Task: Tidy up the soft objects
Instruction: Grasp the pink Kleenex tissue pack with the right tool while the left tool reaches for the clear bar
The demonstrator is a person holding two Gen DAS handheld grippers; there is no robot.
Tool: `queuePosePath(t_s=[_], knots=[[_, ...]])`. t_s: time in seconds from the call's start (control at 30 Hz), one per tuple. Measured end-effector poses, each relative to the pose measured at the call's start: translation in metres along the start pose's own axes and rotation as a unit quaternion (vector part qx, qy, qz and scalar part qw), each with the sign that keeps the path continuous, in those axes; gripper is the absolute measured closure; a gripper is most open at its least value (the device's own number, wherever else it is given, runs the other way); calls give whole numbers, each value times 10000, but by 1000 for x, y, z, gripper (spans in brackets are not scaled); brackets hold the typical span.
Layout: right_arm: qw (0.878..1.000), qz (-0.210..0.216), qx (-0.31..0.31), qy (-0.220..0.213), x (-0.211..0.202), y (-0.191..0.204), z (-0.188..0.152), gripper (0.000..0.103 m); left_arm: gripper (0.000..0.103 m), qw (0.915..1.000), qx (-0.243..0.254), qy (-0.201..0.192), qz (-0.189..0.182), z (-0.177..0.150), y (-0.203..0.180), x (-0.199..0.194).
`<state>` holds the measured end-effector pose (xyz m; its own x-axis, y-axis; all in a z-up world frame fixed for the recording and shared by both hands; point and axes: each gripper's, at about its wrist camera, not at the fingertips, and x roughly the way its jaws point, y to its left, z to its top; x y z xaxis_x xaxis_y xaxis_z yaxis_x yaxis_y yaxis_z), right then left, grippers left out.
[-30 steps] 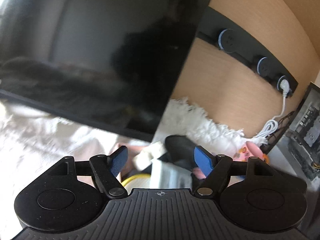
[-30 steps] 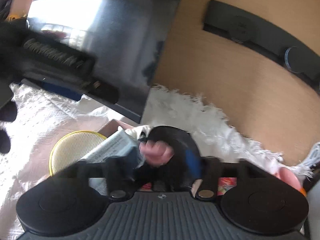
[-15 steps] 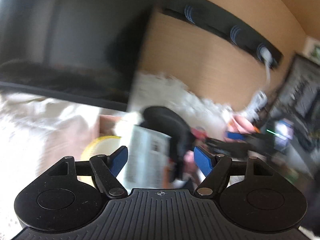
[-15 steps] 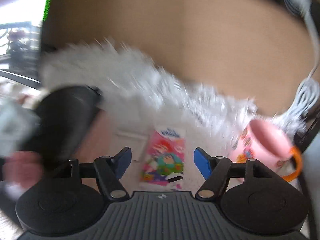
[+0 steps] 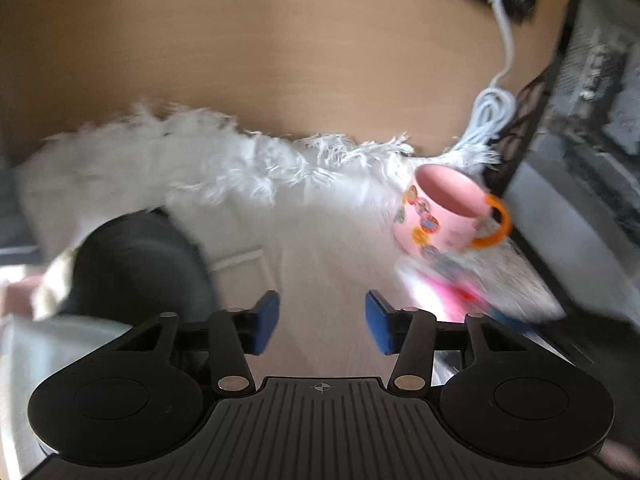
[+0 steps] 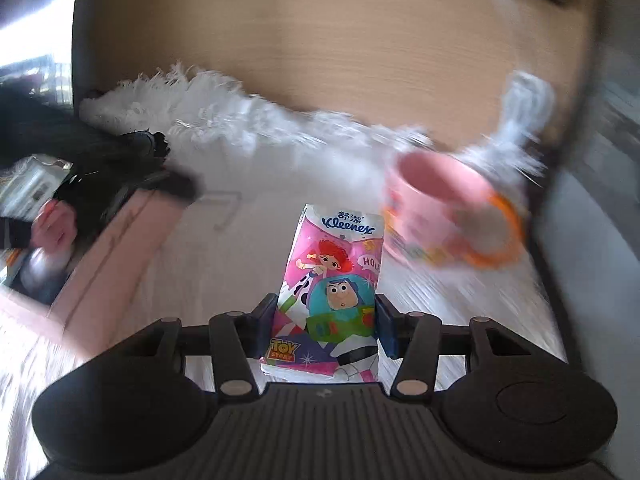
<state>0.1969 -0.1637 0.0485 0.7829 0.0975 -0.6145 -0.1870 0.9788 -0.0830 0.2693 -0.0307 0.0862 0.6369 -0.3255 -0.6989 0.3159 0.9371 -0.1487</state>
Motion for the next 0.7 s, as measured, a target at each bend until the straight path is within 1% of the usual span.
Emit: queuePosePath(t_s=[0.03, 0.1, 0.13, 0.2, 0.23, 0.27, 0.43, 0.47, 0.5, 0.57, 0.63, 0.67, 0.7], knots=[[10000, -1, 85, 5, -13, -10, -8, 53, 59, 9999, -8, -16, 150, 4, -6, 13], [9996, -31, 268, -9, -38, -28, -27, 53, 64, 9980, -35, 8, 631, 13, -15, 38], [9993, -82, 367, -19, -46, -38, -32, 53, 64, 9963, -41, 62, 857, 16, -18, 51], [9986, -131, 510, -24, -58, -50, -45, 53, 63, 9896, 26, 270, 1415, 23, -22, 77], [9984, -144, 542, -18, -63, -55, -52, 53, 63, 9864, 25, 427, 1590, 25, -22, 89], [9983, -159, 557, -15, -67, -59, -57, 53, 63, 9842, -24, 595, 1670, 27, -20, 99], [9974, -54, 718, -43, -87, -76, -77, 53, 63, 9782, -226, 1002, 1805, 32, -17, 131], [9972, -48, 749, -36, -88, -79, -80, 53, 62, 9766, -310, 1095, 1823, 32, -15, 137], [9970, -42, 778, -25, -89, -82, -82, 53, 61, 9772, -442, 1019, 1807, 33, -11, 138], [9966, -19, 819, -34, -94, -84, -86, 53, 58, 9753, -734, 1056, 1795, 36, -4, 141], [9965, -22, 835, -39, -97, -87, -89, 53, 61, 9761, -935, 1016, 1679, 37, 3, 141], [9964, -28, 851, -38, -98, -88, -91, 53, 63, 9771, -902, 979, 1659, 36, 4, 141], [9962, -25, 871, -27, -98, -89, -93, 53, 68, 9785, -854, 937, 1627, 35, 4, 140]])
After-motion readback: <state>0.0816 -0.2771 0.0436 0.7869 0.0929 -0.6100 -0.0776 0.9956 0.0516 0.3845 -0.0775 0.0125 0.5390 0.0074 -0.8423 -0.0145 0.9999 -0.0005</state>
